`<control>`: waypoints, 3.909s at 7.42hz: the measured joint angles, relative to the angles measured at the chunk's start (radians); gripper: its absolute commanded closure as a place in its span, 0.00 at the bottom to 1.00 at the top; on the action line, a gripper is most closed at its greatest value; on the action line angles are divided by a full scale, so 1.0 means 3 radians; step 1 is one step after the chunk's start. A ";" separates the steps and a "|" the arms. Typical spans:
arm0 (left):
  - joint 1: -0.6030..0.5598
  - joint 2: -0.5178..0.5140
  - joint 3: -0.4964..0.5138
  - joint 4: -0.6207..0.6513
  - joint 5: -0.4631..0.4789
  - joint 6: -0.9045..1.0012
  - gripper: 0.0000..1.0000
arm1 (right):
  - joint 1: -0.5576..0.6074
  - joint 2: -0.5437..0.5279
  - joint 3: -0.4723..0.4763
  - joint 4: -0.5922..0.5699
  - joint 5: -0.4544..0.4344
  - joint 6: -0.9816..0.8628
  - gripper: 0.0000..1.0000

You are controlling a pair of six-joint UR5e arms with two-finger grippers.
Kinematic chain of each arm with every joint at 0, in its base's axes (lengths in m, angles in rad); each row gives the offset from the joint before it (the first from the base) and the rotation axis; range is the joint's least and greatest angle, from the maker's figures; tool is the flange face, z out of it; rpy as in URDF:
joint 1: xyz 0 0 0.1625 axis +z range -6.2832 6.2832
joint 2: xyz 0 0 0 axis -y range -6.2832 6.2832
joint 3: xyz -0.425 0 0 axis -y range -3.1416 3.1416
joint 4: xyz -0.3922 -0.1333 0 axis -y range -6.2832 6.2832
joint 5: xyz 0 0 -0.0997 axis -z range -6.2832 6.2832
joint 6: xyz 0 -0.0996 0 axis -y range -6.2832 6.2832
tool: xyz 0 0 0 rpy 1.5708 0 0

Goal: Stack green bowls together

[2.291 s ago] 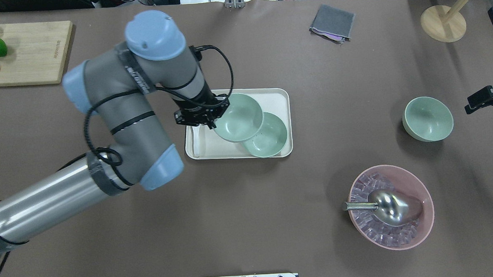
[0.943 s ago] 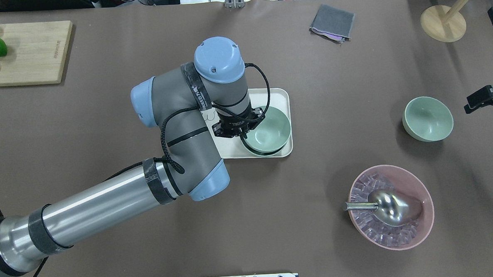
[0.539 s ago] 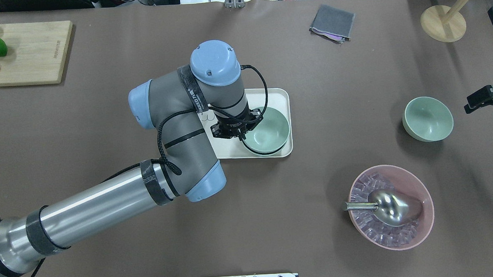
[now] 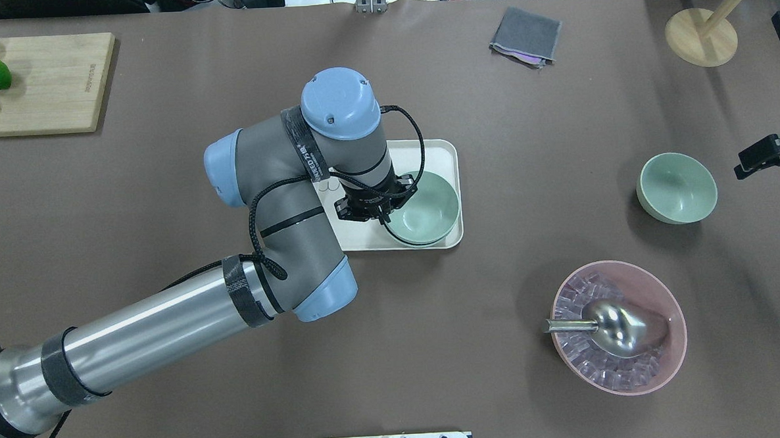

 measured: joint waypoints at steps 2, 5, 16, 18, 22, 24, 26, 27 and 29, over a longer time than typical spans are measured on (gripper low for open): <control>0.0002 0.0001 0.0009 -0.0020 0.0000 -0.0016 1.00 | -0.0001 0.0001 0.0000 0.0000 0.0000 0.0000 0.01; 0.0003 0.0021 0.0024 -0.0062 0.0001 -0.0070 1.00 | -0.0001 0.0005 -0.0001 0.0000 0.0004 0.0000 0.01; -0.0008 0.0127 0.0003 -0.0440 0.0008 -0.0084 0.02 | 0.0001 0.0041 -0.0012 0.0000 0.0004 -0.0002 0.01; -0.0132 0.0350 -0.0361 -0.0442 -0.0115 -0.0074 0.02 | -0.0001 0.0042 -0.0039 -0.0003 -0.0001 -0.0004 0.01; -0.0927 0.1668 -0.1583 -0.0185 -0.0710 0.0954 0.02 | -0.0015 0.0059 -0.0116 0.0000 0.0002 0.0000 0.01; -0.1493 0.2322 -0.1826 -0.0005 -0.0897 0.2160 0.01 | -0.0041 0.0080 -0.0161 0.0009 -0.0003 0.0003 0.03; -0.2083 0.2831 -0.1780 0.0035 -0.1039 0.3384 0.01 | -0.0102 0.0112 -0.0343 0.0283 -0.0012 0.0136 0.16; -0.2252 0.2966 -0.1747 0.0042 -0.1060 0.3733 0.01 | -0.0156 0.0117 -0.0479 0.0548 -0.0029 0.0283 0.28; -0.2359 0.3066 -0.1722 0.0052 -0.1072 0.3960 0.01 | -0.0262 0.0128 -0.0624 0.0840 -0.0066 0.0497 0.36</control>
